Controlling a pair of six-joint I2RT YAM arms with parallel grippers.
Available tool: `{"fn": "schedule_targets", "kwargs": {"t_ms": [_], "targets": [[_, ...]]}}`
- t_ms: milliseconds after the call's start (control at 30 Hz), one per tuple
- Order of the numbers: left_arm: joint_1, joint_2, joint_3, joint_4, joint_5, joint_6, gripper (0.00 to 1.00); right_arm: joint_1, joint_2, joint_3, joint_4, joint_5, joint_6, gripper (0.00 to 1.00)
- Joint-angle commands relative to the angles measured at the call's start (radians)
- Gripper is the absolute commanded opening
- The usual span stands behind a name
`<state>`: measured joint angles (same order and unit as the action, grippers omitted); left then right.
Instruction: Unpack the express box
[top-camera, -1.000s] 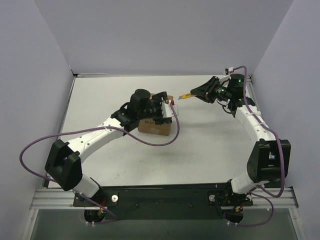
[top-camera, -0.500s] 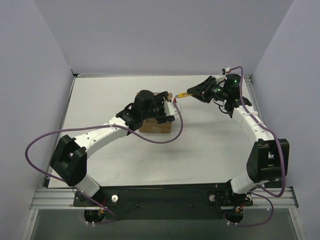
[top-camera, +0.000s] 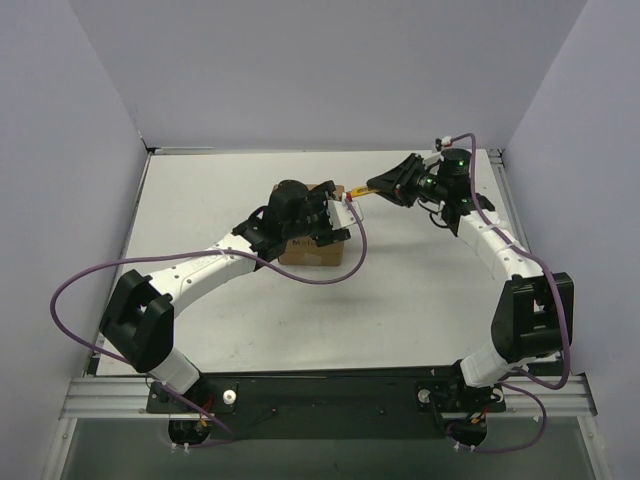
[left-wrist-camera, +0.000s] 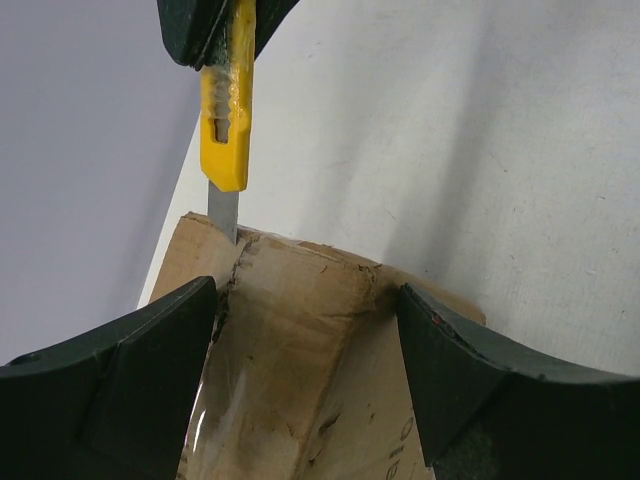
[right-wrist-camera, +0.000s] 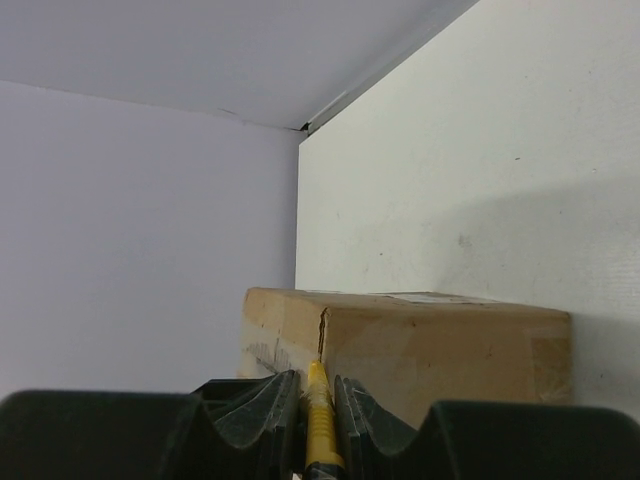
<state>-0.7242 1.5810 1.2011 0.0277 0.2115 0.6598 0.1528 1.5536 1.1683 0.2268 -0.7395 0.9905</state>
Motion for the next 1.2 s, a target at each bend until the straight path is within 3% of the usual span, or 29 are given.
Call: {"fn": "schedule_targets", "kwargs": {"t_ms": [0,1167], "targets": [[0.000,-0.027,-0.006,0.048,-0.017,-0.037,0.82,0.008,0.005,0.047,0.034,0.008,-0.018,0.00],[0.002,0.000,0.015,0.034,-0.009,-0.066,0.82,-0.018,0.069,0.116,0.052,0.029,-0.069,0.00]]}}
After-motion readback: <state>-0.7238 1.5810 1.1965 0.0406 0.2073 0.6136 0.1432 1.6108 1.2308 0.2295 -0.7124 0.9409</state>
